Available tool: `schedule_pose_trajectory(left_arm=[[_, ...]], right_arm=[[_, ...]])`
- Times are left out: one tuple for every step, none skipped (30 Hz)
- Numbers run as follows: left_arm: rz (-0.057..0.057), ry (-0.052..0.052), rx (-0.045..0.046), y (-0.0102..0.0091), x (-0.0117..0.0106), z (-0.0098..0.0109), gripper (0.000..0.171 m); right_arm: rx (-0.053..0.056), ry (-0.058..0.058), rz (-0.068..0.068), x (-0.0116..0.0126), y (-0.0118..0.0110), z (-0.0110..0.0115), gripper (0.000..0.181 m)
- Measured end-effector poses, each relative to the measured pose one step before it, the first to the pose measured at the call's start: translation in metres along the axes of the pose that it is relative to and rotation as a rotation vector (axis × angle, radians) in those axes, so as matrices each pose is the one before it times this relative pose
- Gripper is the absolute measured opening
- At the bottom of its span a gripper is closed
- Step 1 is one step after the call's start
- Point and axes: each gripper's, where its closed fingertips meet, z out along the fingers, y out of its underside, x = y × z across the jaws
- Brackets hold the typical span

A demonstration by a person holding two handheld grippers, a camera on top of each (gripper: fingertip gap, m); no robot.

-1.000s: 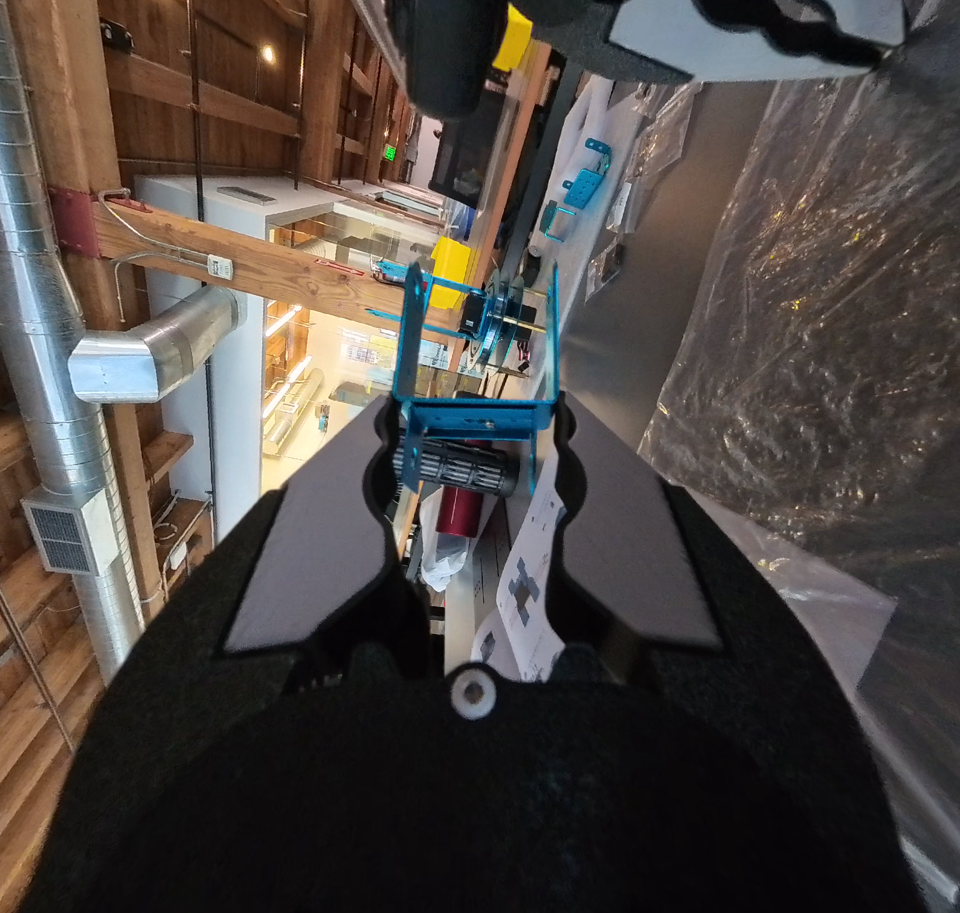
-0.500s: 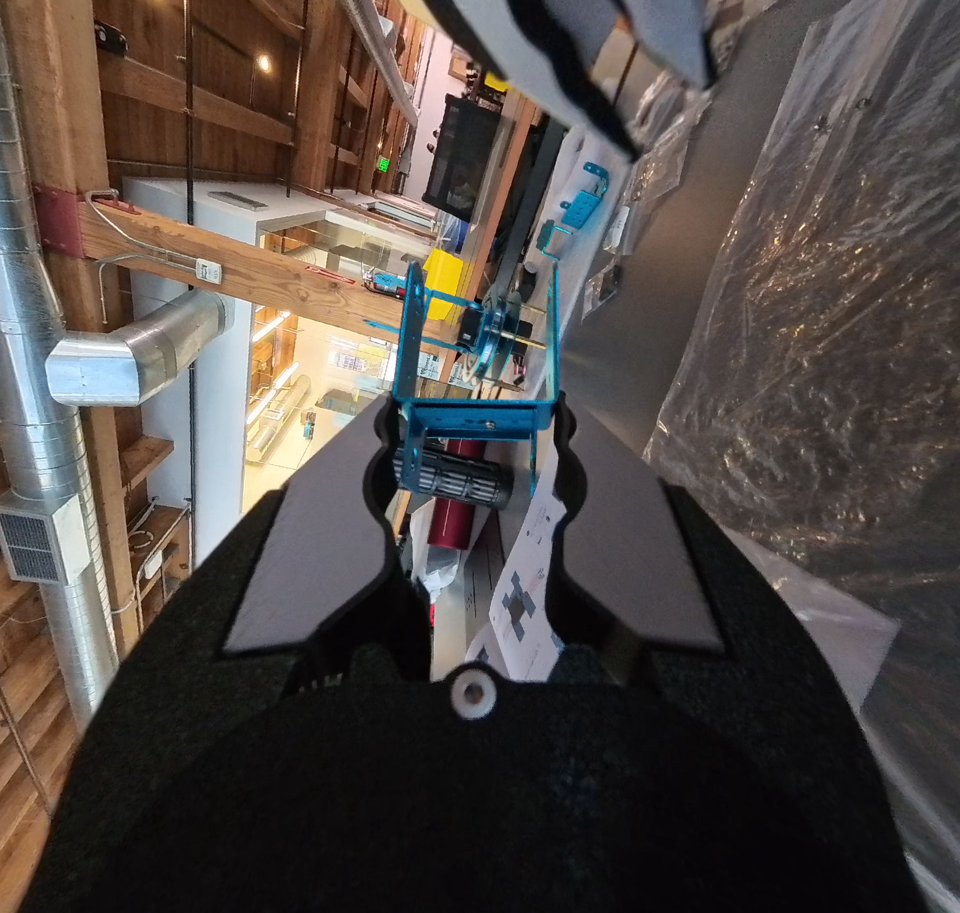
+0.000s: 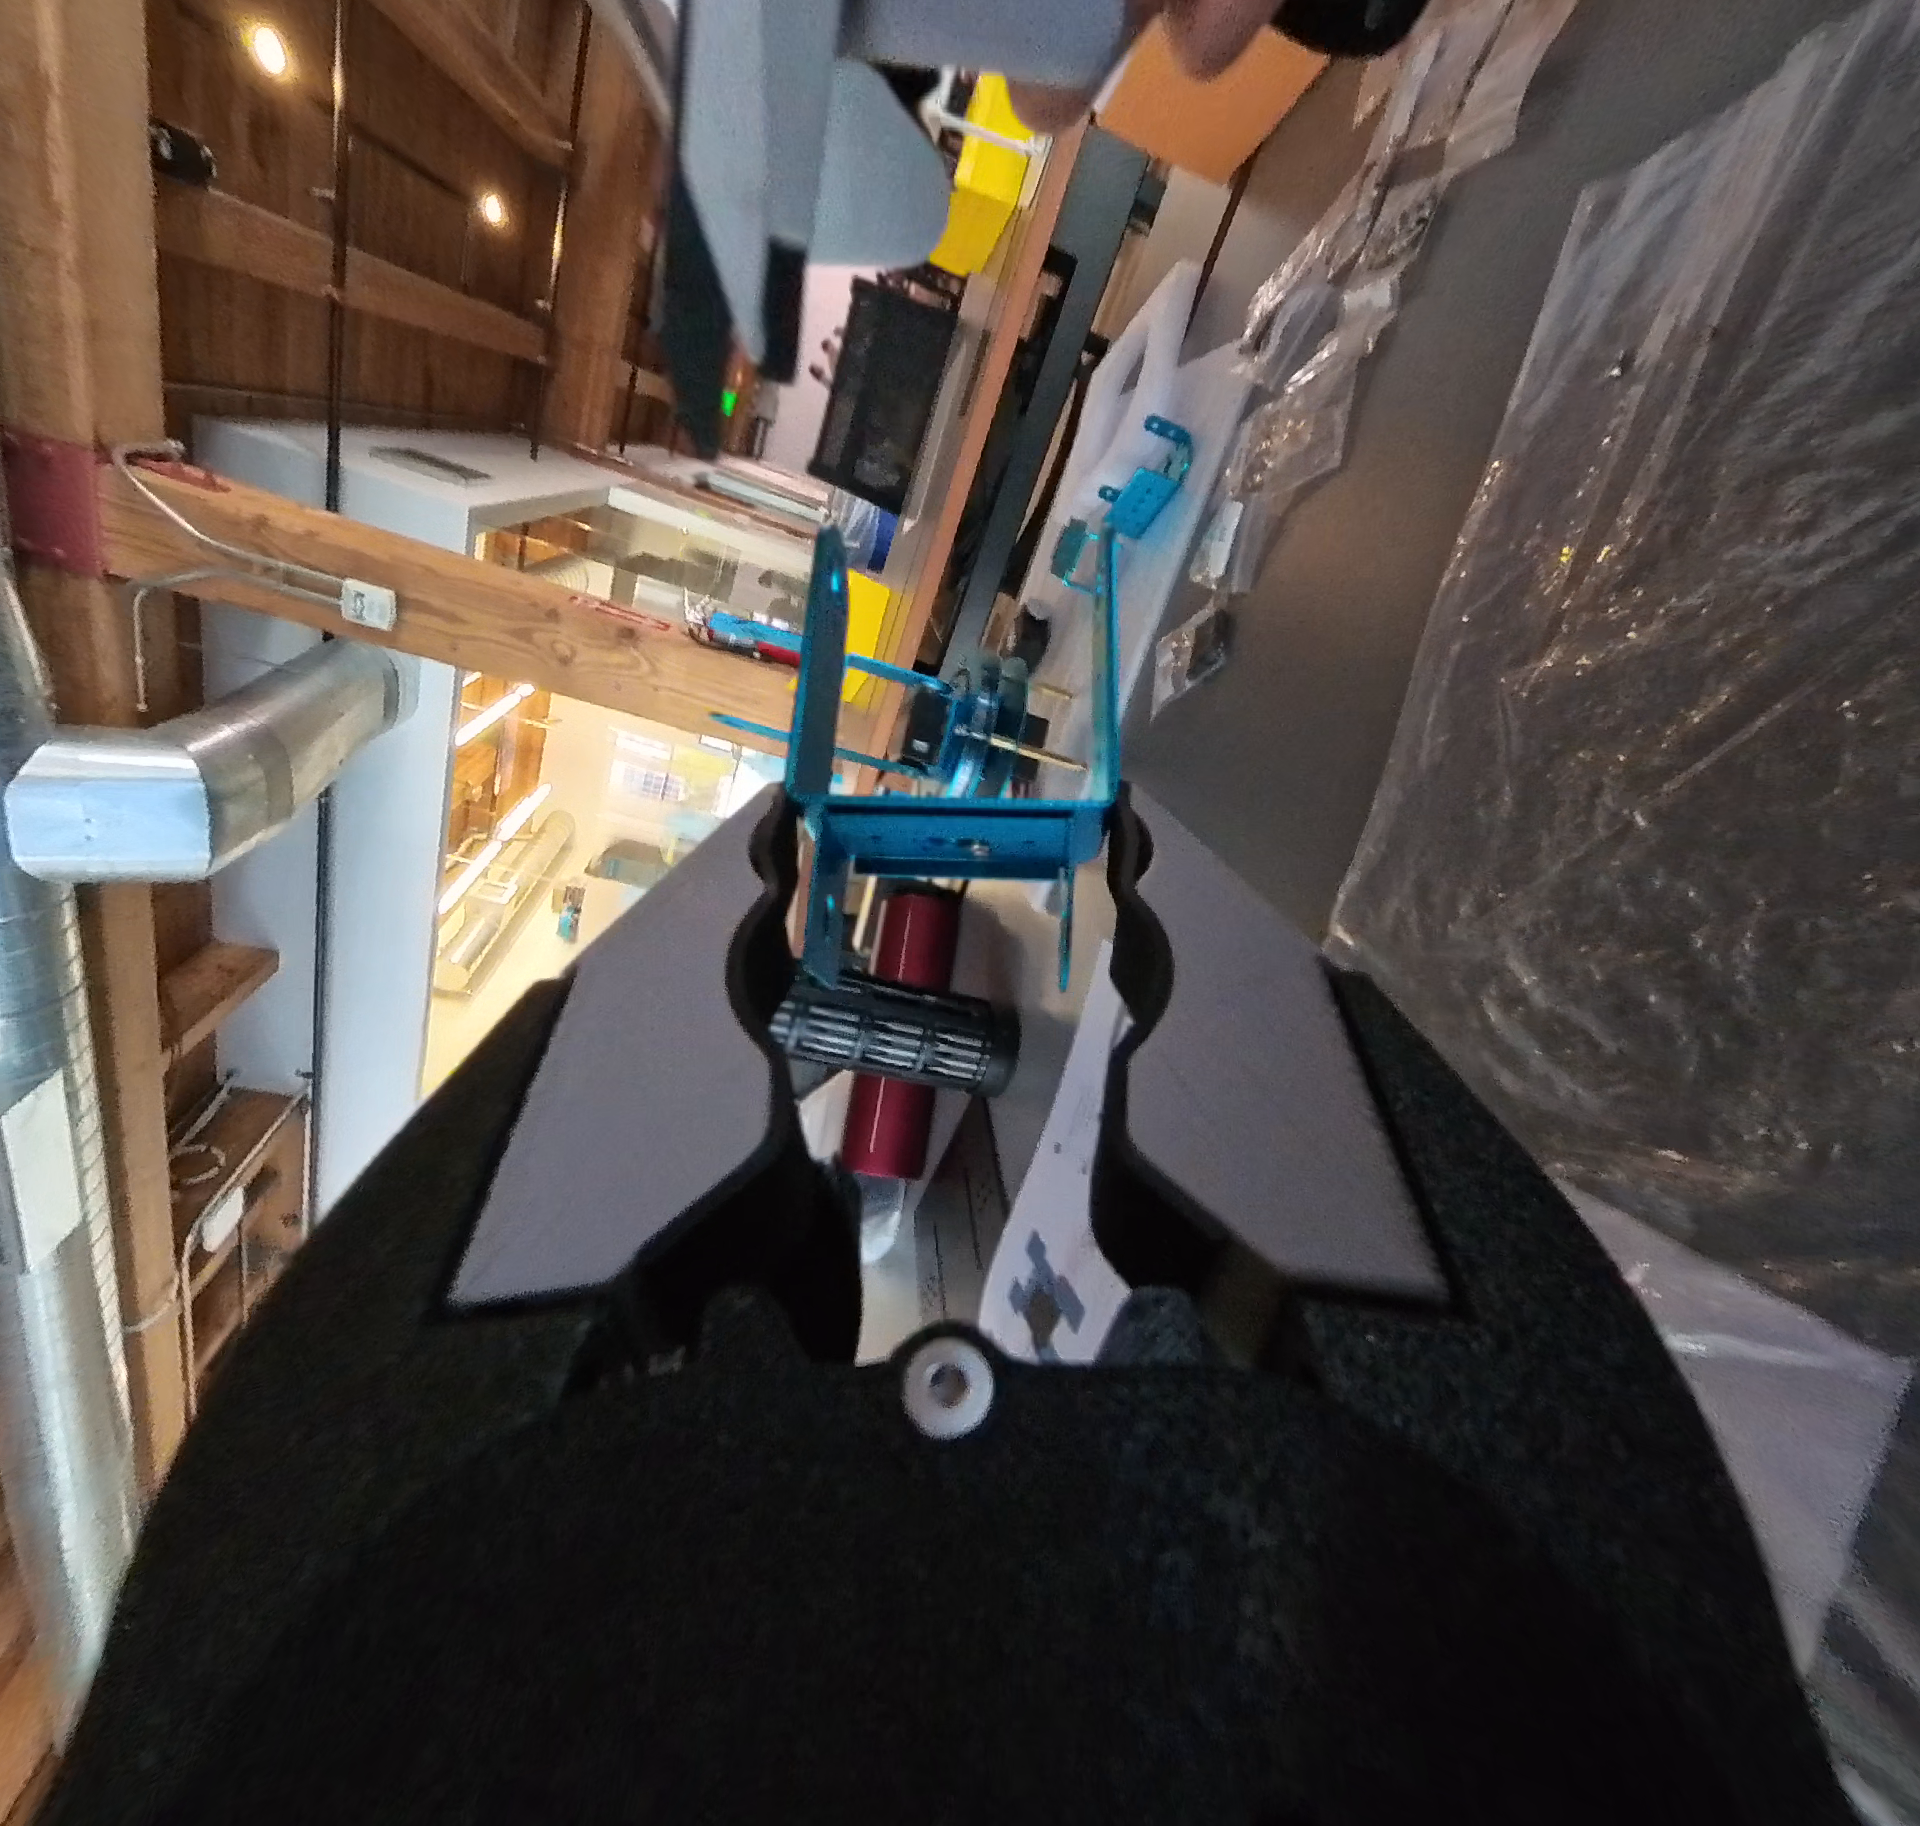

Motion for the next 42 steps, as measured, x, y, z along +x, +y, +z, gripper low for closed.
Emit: schedule_pose_trajectory(left_arm=[[0.008,-0.0021,0.01953,-0.0029,-0.00342,-0.00148,0.059],[0.0128,0.0096,0.0337,-0.00528,-0.00185,-0.00195,0.059],[0.0121,0.0144,0.0434,-0.00752,-0.00095,-0.00216,0.059],[0.0072,0.0062,0.03132,-0.00705,-0.00206,-0.00089,0.059],[0.0091,0.0083,0.00959,-0.00487,-0.0018,0.00114,0.059],[0.0157,0.0076,0.00188,-0.00368,-0.0015,0.00224,0.059],[0.019,-0.0022,0.00566,-0.00415,-0.00233,0.00235,0.059],[0.0177,0.0021,0.00081,-0.00342,-0.00156,0.00275,0.059],[0.0118,0.0017,-0.00643,-0.00246,-0.00173,0.00299,0.059],[0.0094,0.0029,0.0005,-0.00324,-0.00138,0.00233,0.059],[0.0092,0.0028,0.00636,-0.00392,-0.00136,0.00168,0.059],[0.009,0.0042,-0.00085,-0.00272,-0.00128,0.00184,0.06],[0.0074,0.0029,-0.00538,-0.00214,-0.00131,0.00187,0.06],[0.0067,-0.0029,0.00414,-0.00345,-0.00186,0.00119,0.059],[0.0038,-0.0014,0.00342,-0.00331,-0.00136,0.00102,0.06],[-0.0028,-0.0016,-0.00751,-0.00122,-0.00151,0.0018,0.06],[-0.0075,-0.0033,-0.01307,0.00027,-0.0016,0.00191,0.06],[-0.0137,-0.0147,0.0051,-0.00126,-0.00278,0.00089,0.06],[-0.0221,-0.0147,0.01563,-0.00196,-0.00216,0.00014,0.06],[-0.0277,-0.0044,0.00859,-0.00038,-0.00083,-0.0001,0.06],[-0.0264,0.0001,0.0046,0.00016,-0.0002,-0.00094,0.064],[-0.0301,-0.007,0.01256,-0.0008,-0.00093,-0.00264,0.071],[-0.0336,0.0049,0.01347,-0.0008,0.00099,-0.00378,0.075],[-0.0363,0.0021,0.00848,-0.00001,0.00039,-0.00437,0.076],[-0.0399,-0.0042,0.00967,0.00019,-0.0009,-0.00517,0.076],[-0.0571,0.0081,0.00876,0.00074,0.00014,-0.00504,0.076],[-0.0855,0.0342,0.0096,0.00058,0.00324,-0.0039,0.076],[-0.1013,0.0493,0.01553,-0.00022,0.00527,-0.00254,0.073],[-0.0971,0.0539,0.02154,-0.00077,0.00582,-0.00141,0.071],[-0.086,0.0551,0.01609,-0.00015,0.00562,-0.00013,0.071],[-0.0681,0.0385,0.01499,-0.00066,0.00291,0.00055,0.071],[-0.0484,0.0243,0.01523,-0.00147,0.001,0.00046,0.071],[-0.0298,0.0164,0.01232,-0.00189,0.00058,0.00036,0.071],[-0.0082,0.0018,0.01604,-0.00329,-0.0003,0.00001,0.071],[0.0072,-0.0015,0.0089,-0.00255,0.00025,0.00032,0.071],[0.0074,0.0068,-0.00141,-0.00123,0.00206,0.00112,0.071],[0.0037,0.013,-0.0016,-0.00099,0.0033,0.00136,0.071],[0.0047,0.0083,0.0059,-0.00185,0.00287,0.00097,0.07],[0.0081,0.0048,0.00289,-0.00098,0.0024,0.00063,0.067],[0.0066,-0.0002,-0.00794,0.00087,0.00104,0.00116,0.066],[0.0029,-0.004,-0.00956,0.00159,-0.00017,0.00134,0.066],[-0.0006,0.0001,-0.00196,0.00088,0.00006,0.00111,0.066]], right_arm=[[-0.0115,-0.0374,0.038,0.00124,0.00642,-0.00117,0.074],[-0.0266,-0.0883,0.0713,-0.00647,0.00915,0.0027,0.074],[-0.0165,-0.0595,0.0821,-0.00297,0.00814,0.00567,0.082],[-0.0024,-0.0762,0.0617,-0.00758,0.00589,0.00666,0.082],[0.0024,-0.098,0.0318,-0.01273,0.00435,0.00604,0.076],[0.0014,-0.048,0.0159,-0.00634,0.00292,0.00638,0.073],[0.009,-0.0164,0.0059,-0.00265,0.00075,0.00488,0.068],[0.0204,-0.0352,-0.0031,-0.00587,-0.00159,0.00259,0.056],[0.0282,-0.0235,-0.0042,-0.00368,-0.00391,0.00097,0.049],[0.0318,0.0001,-0.0043,-0.00042,-0.00512,-0.00108,0.039],[0.0138,0.0044,-0.0047,0.00042,-0.00255,-0.00188,0.034],[0.0033,0.0078,-0.0006,0.00115,-0.00062,-0.00253,0.031],[0.0155,0.0093,0.0058,0.00124,-0.00199,-0.00333,0.026],[0.0204,-0.016,0.0106,-0.00215,-0.00225,-0.00274,0.025],[0.0107,-0.0176,0.0191,-0.00164,-0.00173,-0.00227,0.025],[0.0088,-0.0018,0.018,0.00086,-0.00168,-0.00185,0.025],[0.0063,0.0006,0.0121,0.00111,-0.00168,-0.00144,0.025],[0.0124,-0.0135,0.0101,-0.00132,-0.00305,-0.00125,0.024],[0.009,-0.0096,0.0084,-0.00145,-0.00225,-0.00041,0.025],[-0.0011,0.0014,0.005,0.00011,-0.00043,-0.00004,0.025],[0.0137,0.0032,0.0049,0.00071,-0.00207,-0.00111,0.024],[0.0224,-0.0011,0.0131,0.00112,-0.00324,-0.00193,0.024],[0.0133,-0.0045,0.0185,0.00144,-0.00208,-0.00196,0.024],[0.0104,-0.0052,0.0215,0.00195,-0.0014,-0.00184,0.025],[0.017,-0.0019,0.0124,0.00185,-0.00206,-0.00209,0.024],[0.0097,0.0046,0.0006,0.00221,-0.00116,-0.00161,0.024],[-0.0014,-0.0022,0.002,0.00105,0.00033,-0.00061,0.024],[0.0003,-0.005,-0.0008,-0.00009,0.00005,-0.0001,0.024],[0.007,-0.0059,-0.0063,-0.00086,-0.00086,0.00007,0.024],[0.0039,-0.0102,0.0011,-0.0015,-0.0004,0.00056,0.024],[-0.0001,-0.0133,0.004,-0.00184,0.00021,0.00061,0.024],[0.0011,-0.012,0.0035,-0.00168,0.00024,0.0005,0.024],[0.0041,-0.0113,0.0068,-0.00155,0.00009,0.00031,0.024],[-0.0046,-0.0032,0.004,-0.00034,0.00116,0.00037,0.024],[-0.0082,0.0033,-0.005,0.0004,0.00168,0.00043,0.024],[-0.0044,0.0005,-0.0035,-0.00002,0.00096,0.00048,0.024],[-0.0009,-0.0013,0.0017,-0.00007,0.00034,0.00049,0.024],[0.0,0.0038,0.0001,0.0006,0.00002,0.00029,0.024],[-0.0013,0.0025,-0.0029,0.00043,0.00027,0.00014,0.024],[-0.0051,-0.0029,0.0004,-0.00053,0.00085,0.00038,0.024],[-0.0032,-0.0005,-0.0011,-0.00058,0.00068,0.00064,0.024],[-0.0037,-0.0017,-0.0034,-0.00087,0.00067,0.00089,0.024]])
